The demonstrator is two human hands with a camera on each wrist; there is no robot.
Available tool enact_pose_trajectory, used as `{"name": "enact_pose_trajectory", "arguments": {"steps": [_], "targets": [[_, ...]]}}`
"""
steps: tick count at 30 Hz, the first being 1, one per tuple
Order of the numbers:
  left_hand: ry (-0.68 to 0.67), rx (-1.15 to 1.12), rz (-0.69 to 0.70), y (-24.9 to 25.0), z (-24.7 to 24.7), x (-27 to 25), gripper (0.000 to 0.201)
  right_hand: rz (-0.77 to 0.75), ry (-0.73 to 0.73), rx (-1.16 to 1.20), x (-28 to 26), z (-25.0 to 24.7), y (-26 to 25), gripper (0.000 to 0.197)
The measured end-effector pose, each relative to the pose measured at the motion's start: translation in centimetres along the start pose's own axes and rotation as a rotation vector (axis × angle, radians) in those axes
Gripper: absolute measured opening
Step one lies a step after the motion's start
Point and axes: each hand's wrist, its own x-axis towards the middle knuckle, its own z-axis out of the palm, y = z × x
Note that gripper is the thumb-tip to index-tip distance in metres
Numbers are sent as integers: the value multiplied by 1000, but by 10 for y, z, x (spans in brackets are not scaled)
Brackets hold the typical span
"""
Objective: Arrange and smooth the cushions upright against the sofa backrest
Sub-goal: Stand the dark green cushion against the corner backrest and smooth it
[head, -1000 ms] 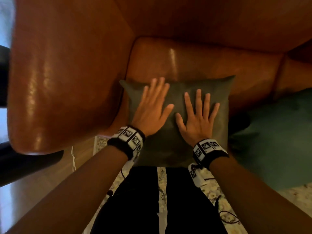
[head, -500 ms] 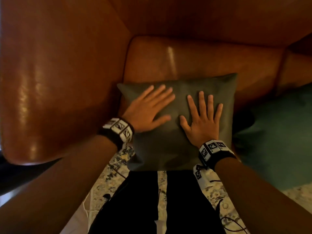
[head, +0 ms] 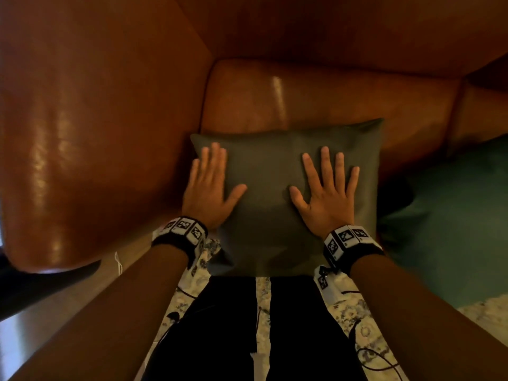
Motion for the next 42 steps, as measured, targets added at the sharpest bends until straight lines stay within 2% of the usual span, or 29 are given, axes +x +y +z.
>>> {"name": "enact_pose_trajectory", "arguments": {"steps": [1,2,3,7,8,10,11,13,15,16,17,19,21,22,23,24,26,27,28,31,32,33,35,37,38,40,42], "targets": [[6,-47,-135,-4,-2,-2,93,7,-17,5,2,-2,-2,78],[19,-89,-193,0,-5,-3,93,11,-41,6,2,-4,-3,78],[38,-115,-163,9,-11,-3,91,10,-58,6,1,-6,-5,78],[41,-115,294,69,-20,1,84,13,-107,114,5,-27,-5,69],[32,-78,330,81,-18,3,85,29,-90,162,7,-34,-3,67],[13,-1,304,94,-11,9,88,16,8,202,14,-45,-1,63],[2,24,283,96,-7,11,89,-43,58,180,17,-47,1,61],[-14,33,271,87,1,10,88,-269,85,72,25,-43,8,59],[-32,35,280,70,8,5,88,-450,18,-52,40,-40,28,61],[-44,43,285,64,10,4,88,-428,-43,-83,49,-40,43,65],[-57,55,285,61,11,4,88,-336,-97,-101,58,-40,61,70],[-83,76,273,65,12,9,88,-25,-175,-73,72,-45,96,74],[-108,80,253,73,13,15,89,251,-188,9,85,-56,113,75],[-110,82,248,75,14,17,89,291,-144,38,90,-63,110,76],[-109,82,247,74,15,17,88,230,-78,58,93,-69,99,76],[-107,82,247,72,15,16,88,84,-43,67,94,-72,86,74],[-96,84,251,69,15,14,88,-326,-118,-11,89,-63,64,71],[-92,81,255,69,14,14,88,-426,-167,-81,85,-56,60,71],[-93,74,260,69,13,15,88,-376,-213,-129,84,-52,63,73],[-99,55,265,71,10,23,88,237,-257,-142,88,-53,87,83],[-99,51,262,70,8,27,87,341,-238,-128,88,-57,85,85],[-100,45,260,70,7,29,87,360,-187,-94,85,-61,77,85],[-94,26,261,68,7,32,86,215,-22,11,72,-65,41,77],[-95,16,264,68,7,32,87,64,48,68,43,-56,3,70],[-99,19,266,68,5,33,88,36,61,76,23,-47,-10,69],[-104,44,264,66,3,34,88,53,80,86,-19,-23,-17,67],[-117,48,277,64,3,35,88,95,95,112,-59,3,-2,66]]}}
